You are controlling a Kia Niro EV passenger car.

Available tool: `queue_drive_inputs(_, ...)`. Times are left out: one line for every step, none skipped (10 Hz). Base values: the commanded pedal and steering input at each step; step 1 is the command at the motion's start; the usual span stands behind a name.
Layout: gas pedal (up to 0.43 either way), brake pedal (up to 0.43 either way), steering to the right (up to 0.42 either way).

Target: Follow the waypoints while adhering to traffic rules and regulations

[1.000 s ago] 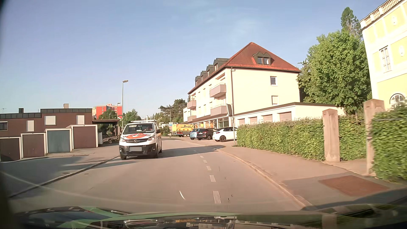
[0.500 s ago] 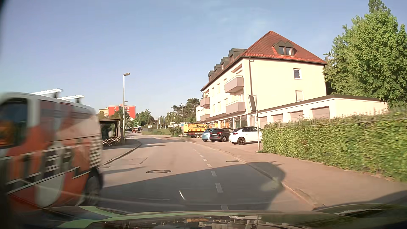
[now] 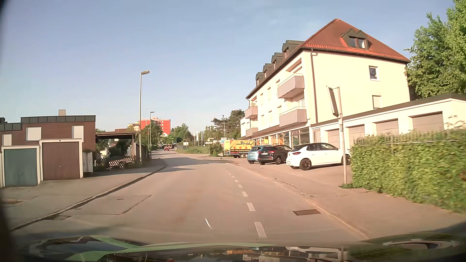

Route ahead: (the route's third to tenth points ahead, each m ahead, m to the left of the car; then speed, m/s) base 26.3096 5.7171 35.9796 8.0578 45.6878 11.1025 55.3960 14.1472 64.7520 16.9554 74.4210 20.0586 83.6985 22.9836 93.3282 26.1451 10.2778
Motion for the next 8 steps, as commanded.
queue_drive_inputs(0.118,0.000,-0.056)
queue_drive_inputs(0.118,0.000,-0.056)
queue_drive_inputs(0.118,0.000,-0.054)
queue_drive_inputs(0.118,0.000,-0.052)
queue_drive_inputs(0.118,0.000,-0.049)
queue_drive_inputs(0.118,0.000,-0.048)
queue_drive_inputs(0.118,0.000,-0.046)
queue_drive_inputs(0.118,0.000,-0.045)
